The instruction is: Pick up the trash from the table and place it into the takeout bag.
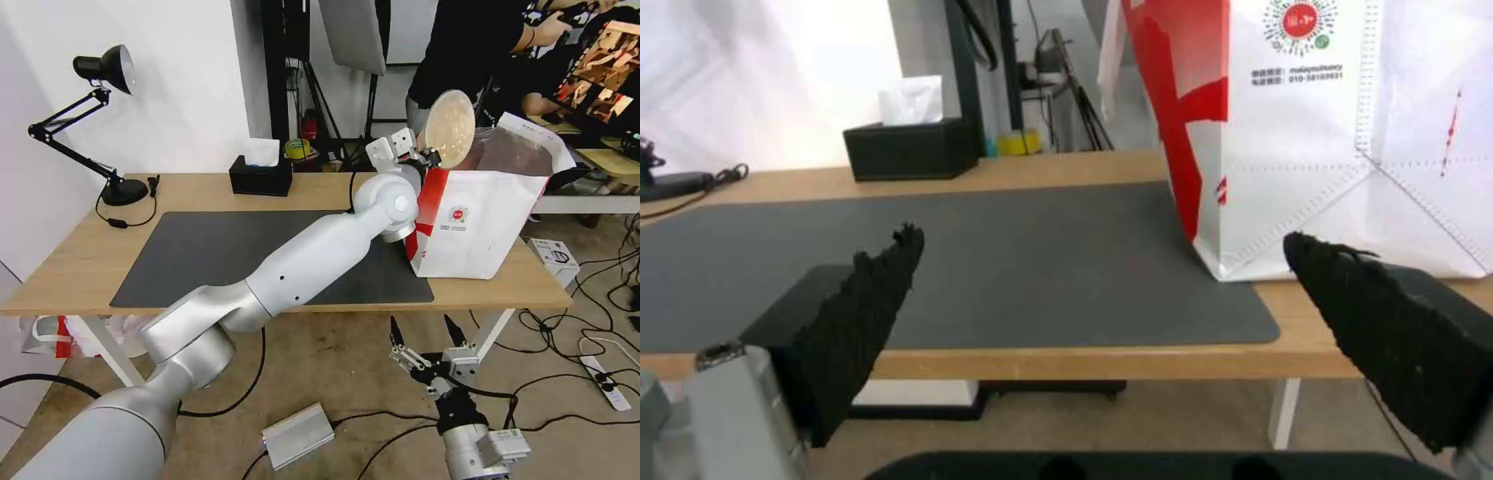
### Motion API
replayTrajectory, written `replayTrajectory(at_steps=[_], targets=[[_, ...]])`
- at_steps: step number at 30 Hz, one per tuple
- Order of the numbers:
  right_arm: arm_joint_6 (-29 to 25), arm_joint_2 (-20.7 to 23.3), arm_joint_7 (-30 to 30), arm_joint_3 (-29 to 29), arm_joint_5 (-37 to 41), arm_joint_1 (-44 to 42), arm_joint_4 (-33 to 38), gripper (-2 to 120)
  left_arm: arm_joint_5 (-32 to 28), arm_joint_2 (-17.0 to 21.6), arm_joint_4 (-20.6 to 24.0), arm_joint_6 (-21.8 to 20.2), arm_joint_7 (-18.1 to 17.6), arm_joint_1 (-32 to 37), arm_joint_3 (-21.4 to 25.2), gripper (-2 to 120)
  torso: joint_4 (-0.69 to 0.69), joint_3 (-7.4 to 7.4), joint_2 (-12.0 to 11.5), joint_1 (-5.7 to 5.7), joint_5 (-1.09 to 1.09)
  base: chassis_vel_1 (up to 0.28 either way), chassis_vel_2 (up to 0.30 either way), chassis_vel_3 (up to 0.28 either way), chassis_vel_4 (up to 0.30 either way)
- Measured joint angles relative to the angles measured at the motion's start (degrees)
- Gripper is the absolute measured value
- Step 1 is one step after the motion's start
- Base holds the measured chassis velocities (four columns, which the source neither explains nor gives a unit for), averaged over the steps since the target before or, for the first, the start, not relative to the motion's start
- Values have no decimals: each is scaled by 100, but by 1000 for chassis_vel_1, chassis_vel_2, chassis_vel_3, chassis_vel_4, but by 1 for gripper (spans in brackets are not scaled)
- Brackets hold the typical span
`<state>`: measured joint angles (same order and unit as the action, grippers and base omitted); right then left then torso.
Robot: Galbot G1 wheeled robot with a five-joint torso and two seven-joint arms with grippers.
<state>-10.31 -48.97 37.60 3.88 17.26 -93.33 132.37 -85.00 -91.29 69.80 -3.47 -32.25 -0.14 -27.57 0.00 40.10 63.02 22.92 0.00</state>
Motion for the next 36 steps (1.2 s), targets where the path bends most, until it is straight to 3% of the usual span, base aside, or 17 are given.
replayTrajectory(at_steps=[31,36], targets=[[0,0,0,0,0,0,0,100,60,2,-136,-369,34,-188,-256,0,0,0,0,0,0,0,0,0,0],[0,0,0,0,0,0,0,100,166,2,-118,-359,-12,-208,-285,19,0,0,0,0,0,0,0,0,0]])
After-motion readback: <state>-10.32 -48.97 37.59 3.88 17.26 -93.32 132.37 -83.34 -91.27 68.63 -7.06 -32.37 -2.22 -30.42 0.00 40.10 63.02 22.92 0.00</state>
